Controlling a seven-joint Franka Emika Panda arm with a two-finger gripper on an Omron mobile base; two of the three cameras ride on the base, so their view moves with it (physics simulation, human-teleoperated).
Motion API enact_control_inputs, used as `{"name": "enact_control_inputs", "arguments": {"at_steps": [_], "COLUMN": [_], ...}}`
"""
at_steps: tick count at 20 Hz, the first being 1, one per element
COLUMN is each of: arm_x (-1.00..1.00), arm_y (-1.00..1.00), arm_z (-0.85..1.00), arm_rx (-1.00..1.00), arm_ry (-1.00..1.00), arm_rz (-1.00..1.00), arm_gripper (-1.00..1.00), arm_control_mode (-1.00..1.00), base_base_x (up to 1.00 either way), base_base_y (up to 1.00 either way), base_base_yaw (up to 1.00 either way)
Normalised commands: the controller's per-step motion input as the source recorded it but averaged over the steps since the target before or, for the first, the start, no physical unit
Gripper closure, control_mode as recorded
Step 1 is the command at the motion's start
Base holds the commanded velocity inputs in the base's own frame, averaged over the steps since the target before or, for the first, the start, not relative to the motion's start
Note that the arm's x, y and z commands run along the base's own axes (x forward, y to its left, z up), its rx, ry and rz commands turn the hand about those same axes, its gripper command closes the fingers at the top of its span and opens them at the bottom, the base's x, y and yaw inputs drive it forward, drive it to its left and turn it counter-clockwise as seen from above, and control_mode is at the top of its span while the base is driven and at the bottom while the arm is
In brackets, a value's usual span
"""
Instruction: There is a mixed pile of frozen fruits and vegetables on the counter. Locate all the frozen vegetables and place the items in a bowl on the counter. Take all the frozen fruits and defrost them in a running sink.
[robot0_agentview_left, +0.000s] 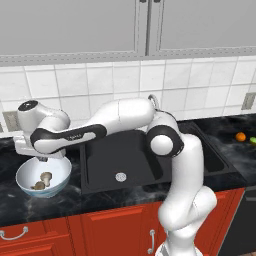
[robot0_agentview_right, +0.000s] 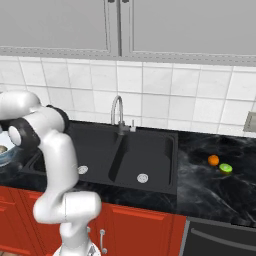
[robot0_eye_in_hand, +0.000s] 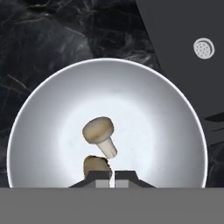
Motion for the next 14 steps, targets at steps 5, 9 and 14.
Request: {"name": "enact_control_inputs", "arguments": {"at_steps": [5, 9, 14], "arm_x": [0.00, 0.00, -0.01], "arm_y": [0.00, 0.00, -0.10], "arm_z": [-0.22, 0.00, 0.00], "arm_rx": [-0.01, 0.00, 0.00], "arm_ry": [0.00, 0.00, 0.00], "arm_rz": [0.00, -0.01, -0.07], "arm_gripper": [1.00, 1.00, 1.00], "arm_control_mode": [-1.00, -1.00, -1.00], "base_base_x": [0.00, 0.00, 0.00], "base_base_y": [0.00, 0.00, 0.00], "base_base_yaw": [0.00, 0.00, 0.00]}}
